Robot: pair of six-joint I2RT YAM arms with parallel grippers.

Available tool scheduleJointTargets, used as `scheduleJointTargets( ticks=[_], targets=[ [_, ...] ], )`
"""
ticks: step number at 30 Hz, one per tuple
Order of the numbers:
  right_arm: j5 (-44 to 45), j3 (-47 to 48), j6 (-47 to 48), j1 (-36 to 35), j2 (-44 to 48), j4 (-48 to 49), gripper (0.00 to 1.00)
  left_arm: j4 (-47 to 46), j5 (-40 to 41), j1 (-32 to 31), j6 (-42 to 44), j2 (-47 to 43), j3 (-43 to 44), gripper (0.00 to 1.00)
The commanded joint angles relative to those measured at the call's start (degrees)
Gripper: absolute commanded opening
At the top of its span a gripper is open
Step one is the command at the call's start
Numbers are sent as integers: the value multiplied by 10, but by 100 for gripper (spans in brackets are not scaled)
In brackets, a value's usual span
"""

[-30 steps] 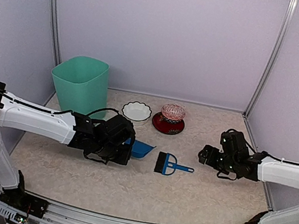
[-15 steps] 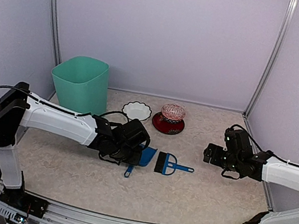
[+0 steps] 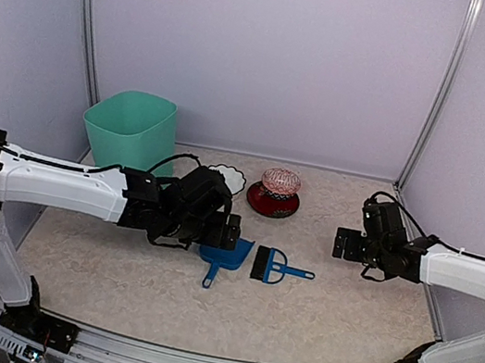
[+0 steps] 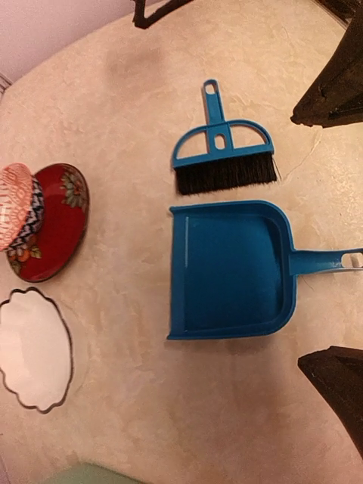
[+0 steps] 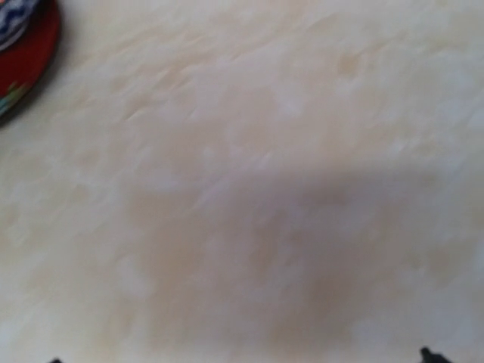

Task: Sweep away the paper scraps from the table
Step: Reset both arms

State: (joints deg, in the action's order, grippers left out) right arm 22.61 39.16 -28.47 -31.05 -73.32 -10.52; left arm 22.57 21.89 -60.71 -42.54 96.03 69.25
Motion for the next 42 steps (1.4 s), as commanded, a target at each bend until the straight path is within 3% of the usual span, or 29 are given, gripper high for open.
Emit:
scheduleJointTargets(
  ticks=[1, 11, 17, 22, 28, 31, 37, 42],
  targets=[
    [34, 10, 97, 36, -8, 55, 100, -5, 41, 11, 35, -72, -30, 99],
    [37, -120, 243, 110, 26, 322, 100, -151, 49, 58, 59, -290, -255, 99],
    [8, -147, 313, 162, 17, 412, 100, -180, 60, 101, 60, -438, -370, 99],
    [-97, -191, 326, 226, -8, 520, 100, -202, 152, 108, 61, -551, -438, 99],
    [-140, -202, 326, 272, -66, 592, 100, -240, 301, 127, 85, -664, -499, 99],
    [-155, -201, 329, 280, -81, 627, 100, -289, 332, 150, 138, -708, -534, 99],
    [-206, -198, 331, 289, -110, 686, 100, -297, 268, 237, 211, -738, -552, 99],
    [-244, -216, 321, 298, -150, 771, 100, -308, 158, 331, 269, -708, -554, 99]
  ],
)
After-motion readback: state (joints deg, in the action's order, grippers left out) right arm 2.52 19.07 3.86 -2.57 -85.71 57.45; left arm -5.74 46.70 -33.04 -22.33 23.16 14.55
